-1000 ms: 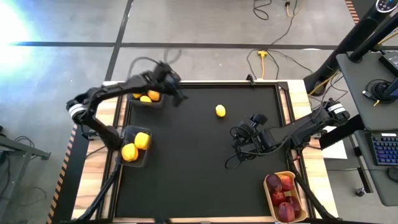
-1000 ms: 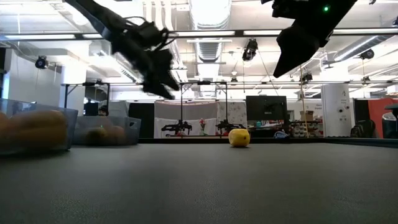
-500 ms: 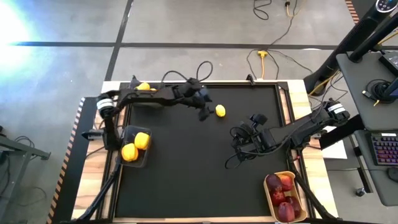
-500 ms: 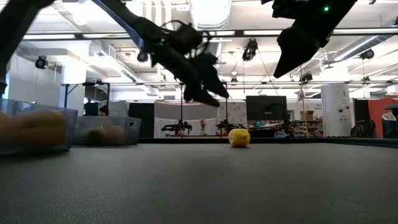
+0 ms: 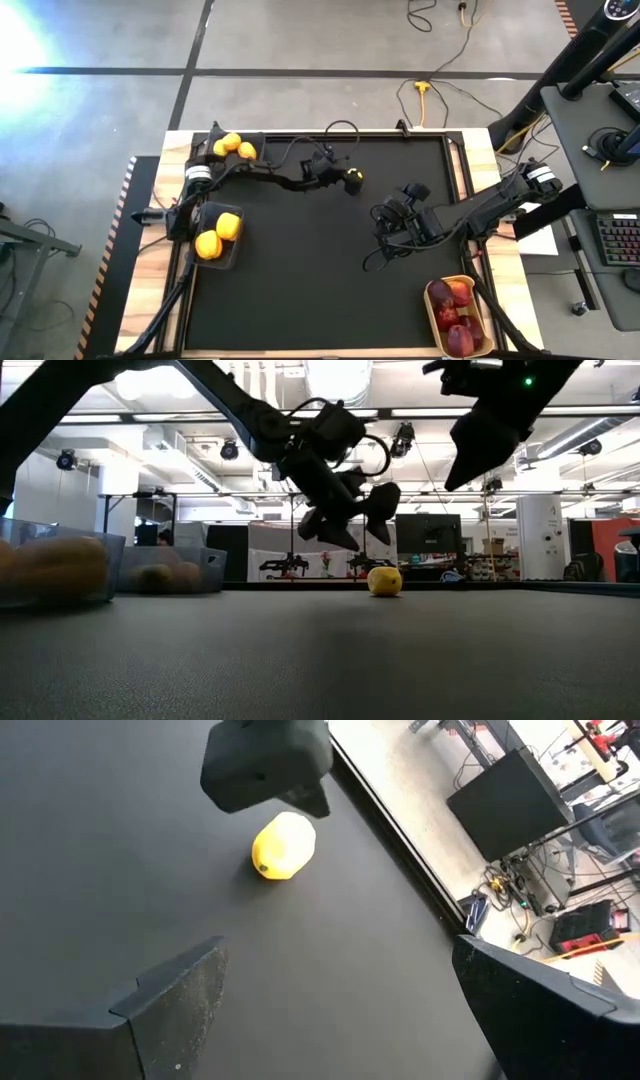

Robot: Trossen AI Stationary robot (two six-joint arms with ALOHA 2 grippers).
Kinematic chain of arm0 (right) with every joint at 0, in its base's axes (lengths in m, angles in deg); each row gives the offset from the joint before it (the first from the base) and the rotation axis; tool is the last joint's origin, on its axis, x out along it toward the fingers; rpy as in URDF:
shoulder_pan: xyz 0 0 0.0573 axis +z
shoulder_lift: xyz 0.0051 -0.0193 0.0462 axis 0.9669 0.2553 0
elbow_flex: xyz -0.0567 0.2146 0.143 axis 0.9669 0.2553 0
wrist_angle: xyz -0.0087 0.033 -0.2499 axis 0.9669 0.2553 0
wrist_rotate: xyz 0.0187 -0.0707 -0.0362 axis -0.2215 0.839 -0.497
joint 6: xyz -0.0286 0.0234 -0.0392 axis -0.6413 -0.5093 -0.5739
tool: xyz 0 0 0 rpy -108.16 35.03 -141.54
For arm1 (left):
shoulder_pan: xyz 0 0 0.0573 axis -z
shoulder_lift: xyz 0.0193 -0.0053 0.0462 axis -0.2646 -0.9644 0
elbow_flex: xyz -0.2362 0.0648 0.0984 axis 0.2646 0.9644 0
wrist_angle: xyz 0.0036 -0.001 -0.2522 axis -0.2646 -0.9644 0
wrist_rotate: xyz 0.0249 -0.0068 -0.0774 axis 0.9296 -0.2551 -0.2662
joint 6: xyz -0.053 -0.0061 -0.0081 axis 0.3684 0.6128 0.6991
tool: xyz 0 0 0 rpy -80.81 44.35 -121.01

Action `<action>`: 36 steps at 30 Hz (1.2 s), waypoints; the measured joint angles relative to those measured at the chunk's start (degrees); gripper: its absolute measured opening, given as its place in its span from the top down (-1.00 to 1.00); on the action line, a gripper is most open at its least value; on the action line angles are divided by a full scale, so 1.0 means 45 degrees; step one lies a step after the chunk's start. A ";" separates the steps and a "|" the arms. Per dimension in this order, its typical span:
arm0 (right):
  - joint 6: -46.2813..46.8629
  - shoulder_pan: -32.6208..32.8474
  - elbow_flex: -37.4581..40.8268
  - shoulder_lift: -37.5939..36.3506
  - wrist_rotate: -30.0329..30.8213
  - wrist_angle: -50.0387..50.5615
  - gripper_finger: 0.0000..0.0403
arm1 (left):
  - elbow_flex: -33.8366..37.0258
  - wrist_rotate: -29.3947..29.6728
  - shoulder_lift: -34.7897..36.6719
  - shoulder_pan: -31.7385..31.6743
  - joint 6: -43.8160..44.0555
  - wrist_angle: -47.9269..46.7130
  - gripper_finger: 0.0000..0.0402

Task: Sort produce into baskets
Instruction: Put the lemon into the top black bin

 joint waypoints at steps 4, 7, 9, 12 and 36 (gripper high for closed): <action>0.0005 0.0000 0.0339 0.0000 -0.0003 -0.0010 -0.87 | -0.0457 0.0793 -0.0142 0.0442 0.0745 -0.0470 -0.42; 0.0012 0.0000 0.0511 0.0000 -0.0001 -0.0034 -0.87 | -0.0985 0.1240 -0.0454 0.0515 0.1273 -0.1256 -0.36; 0.0076 0.0000 0.0533 0.0000 -0.0010 -0.0027 -0.87 | -0.1310 0.1282 -0.0797 0.0498 0.1694 -0.1360 -0.33; 0.0102 0.0005 0.0533 0.0000 -0.0038 -0.0082 -0.87 | -0.1838 0.1336 -0.1402 0.0642 0.2239 -0.1353 -0.30; 0.0548 0.1936 0.0567 0.0000 -0.1345 -0.0995 -0.87 | -0.2687 0.4753 -0.2715 0.2072 0.6528 -0.2106 -0.27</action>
